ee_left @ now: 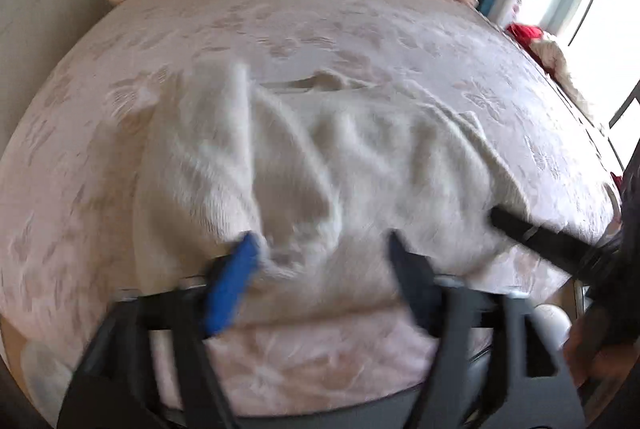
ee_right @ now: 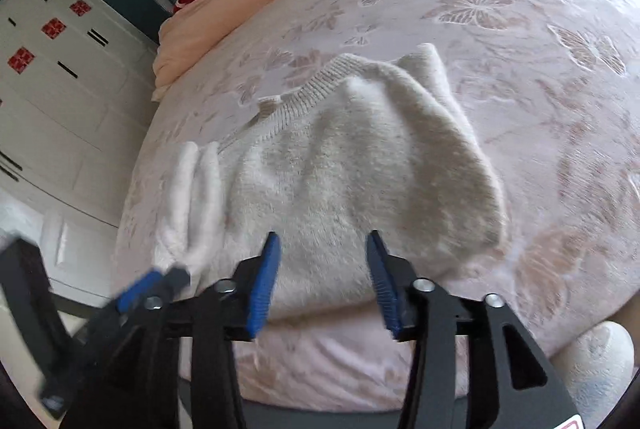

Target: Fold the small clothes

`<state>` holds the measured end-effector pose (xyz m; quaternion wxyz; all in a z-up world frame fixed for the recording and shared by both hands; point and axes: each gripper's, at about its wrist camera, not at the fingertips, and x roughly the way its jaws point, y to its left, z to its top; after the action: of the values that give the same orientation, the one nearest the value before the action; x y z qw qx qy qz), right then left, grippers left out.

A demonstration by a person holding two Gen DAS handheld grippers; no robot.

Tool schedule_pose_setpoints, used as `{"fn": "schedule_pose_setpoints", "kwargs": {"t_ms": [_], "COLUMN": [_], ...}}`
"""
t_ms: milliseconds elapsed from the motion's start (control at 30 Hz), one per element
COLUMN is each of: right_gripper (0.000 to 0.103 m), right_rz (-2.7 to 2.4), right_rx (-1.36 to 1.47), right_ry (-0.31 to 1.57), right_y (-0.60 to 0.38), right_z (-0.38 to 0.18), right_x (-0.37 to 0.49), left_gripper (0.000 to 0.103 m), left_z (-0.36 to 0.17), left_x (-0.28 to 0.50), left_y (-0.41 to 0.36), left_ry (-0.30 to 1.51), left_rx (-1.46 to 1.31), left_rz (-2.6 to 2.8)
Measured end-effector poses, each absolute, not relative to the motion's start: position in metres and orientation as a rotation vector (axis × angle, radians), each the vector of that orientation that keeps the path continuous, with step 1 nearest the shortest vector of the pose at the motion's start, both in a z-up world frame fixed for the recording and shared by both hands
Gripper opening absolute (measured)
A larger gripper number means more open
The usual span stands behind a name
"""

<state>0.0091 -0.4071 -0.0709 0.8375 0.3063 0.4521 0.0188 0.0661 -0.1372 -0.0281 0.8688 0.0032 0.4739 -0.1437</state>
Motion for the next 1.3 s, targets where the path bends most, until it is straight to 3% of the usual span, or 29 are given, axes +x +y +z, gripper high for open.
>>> {"fn": "schedule_pose_setpoints", "kwargs": {"t_ms": [67,267,500,533,567,600,700,833,933,1000,1133,1300], "right_gripper": [0.061,0.075,0.075,0.074,0.056,0.023,0.02,0.02,0.021,0.022,0.022,0.027], "right_rz": [0.088,0.308,0.337,0.321,0.306,0.3,0.335,0.372,0.266,0.159,-0.035,0.011], "right_rx": [0.637,0.585,0.449,0.421,0.388,0.369,0.413,0.502,0.47,0.443,0.507,0.735], "right_ry": [0.949,1.02,1.182,1.184,1.185,1.181,1.132,0.837,0.729,0.75,1.027,0.975], "right_y": [-0.4,-0.324,-0.234,-0.227,-0.22,-0.214,-0.215,-0.273,-0.332,-0.376,-0.45,-0.474], "right_z": [-0.065,-0.056,-0.073,-0.075,-0.076,-0.077,-0.057,0.03,0.051,0.032,-0.089,-0.119], "right_x": [0.009,0.05,0.092,0.097,0.102,0.105,0.112,0.086,0.062,0.049,0.042,0.027], "left_gripper": [0.085,0.086,0.086,0.086,0.087,0.087,0.087,0.087,0.087,0.087,0.087,0.089], "left_z": [-0.028,-0.051,-0.053,-0.054,-0.056,-0.057,-0.053,-0.04,-0.039,-0.043,-0.047,-0.05], "left_x": [0.048,0.031,0.026,0.026,0.025,0.027,0.026,0.025,0.029,0.033,0.035,0.039], "left_y": [-0.114,-0.051,-0.019,-0.017,-0.015,-0.015,-0.013,-0.02,-0.03,-0.043,-0.075,-0.124], "left_ry": [0.952,1.026,1.042,1.044,1.05,1.061,1.059,1.037,1.042,1.053,1.075,1.058], "left_rx": [0.009,-0.023,-0.06,-0.061,-0.066,-0.083,-0.115,-0.15,-0.17,-0.159,-0.118,-0.024], "left_rz": [-0.26,-0.098,-0.054,-0.053,-0.051,-0.056,-0.077,-0.127,-0.164,-0.191,-0.247,-0.327]}}
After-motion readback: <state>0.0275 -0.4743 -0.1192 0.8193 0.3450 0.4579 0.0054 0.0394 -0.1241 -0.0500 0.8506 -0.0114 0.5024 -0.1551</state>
